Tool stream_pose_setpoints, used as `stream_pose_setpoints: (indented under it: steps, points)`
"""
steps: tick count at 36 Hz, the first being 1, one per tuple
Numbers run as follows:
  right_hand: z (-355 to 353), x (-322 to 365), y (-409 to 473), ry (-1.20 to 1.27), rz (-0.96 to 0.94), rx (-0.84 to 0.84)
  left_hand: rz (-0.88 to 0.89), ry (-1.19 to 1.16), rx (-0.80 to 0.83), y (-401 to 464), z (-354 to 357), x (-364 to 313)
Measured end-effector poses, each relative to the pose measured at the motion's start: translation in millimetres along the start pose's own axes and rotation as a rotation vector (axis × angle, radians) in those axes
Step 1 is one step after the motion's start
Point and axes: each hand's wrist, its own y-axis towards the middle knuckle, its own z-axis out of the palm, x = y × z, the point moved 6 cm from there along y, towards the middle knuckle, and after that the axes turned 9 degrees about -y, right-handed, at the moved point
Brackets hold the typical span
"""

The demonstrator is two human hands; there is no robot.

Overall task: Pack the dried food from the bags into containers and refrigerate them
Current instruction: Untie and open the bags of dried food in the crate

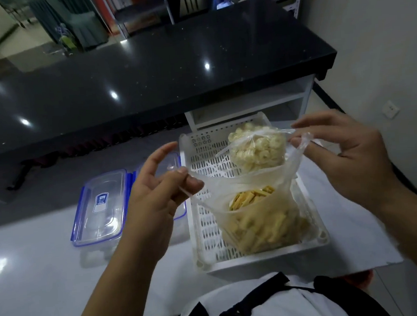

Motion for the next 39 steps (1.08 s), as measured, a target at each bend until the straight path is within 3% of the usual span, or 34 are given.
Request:
stream_pose_setpoints:
  steps: [4, 7, 14, 17, 20, 21, 24, 29, 39]
  points:
    - [-10.3, 10.3, 7.0, -0.033, 0.012, -0.148, 0.001, -0.056, 0.139, -1.9, 10.3, -13.1]
    - [-10.6, 8.9, 9.2, 0.197, 0.165, -0.102, -0.021, -0.071, 0.224, -5.5, 18.9, -16.8]
    - [0.7, -4.4, -1.3, 0.914, 0.628, 0.207, -0.067, -0.186, 0.324, -14.8, 25.7, -25.4]
    - [-7.5, -3.3, 2.4, 1.110, 0.628, 0.403, -0.047, -0.182, 0.337, -18.8, 28.9, -32.2]
    - [-15.6, 15.1, 2.9, 1.504, 0.528, 0.680, -0.009, -0.203, 0.377, -24.0, 29.5, -41.8]
    - [-17.6, 17.4, 2.9, 1.556, 0.513, 0.672, 0.003, -0.218, 0.392, -25.7, 28.1, -44.5]
    - [-13.7, 16.8, -6.6, 1.645, 0.520, 0.724, -0.022, -0.243, 0.420, -31.3, 22.5, -42.4]
    - [9.1, 13.4, -44.6, 1.694, 0.690, 0.892, -0.277, -0.216, 0.283, -39.6, 21.7, -4.0]
    - [1.7, 7.0, -39.4, 1.688, 0.657, 0.839, -0.203, -0.096, 0.371, -46.0, 36.0, -13.0]
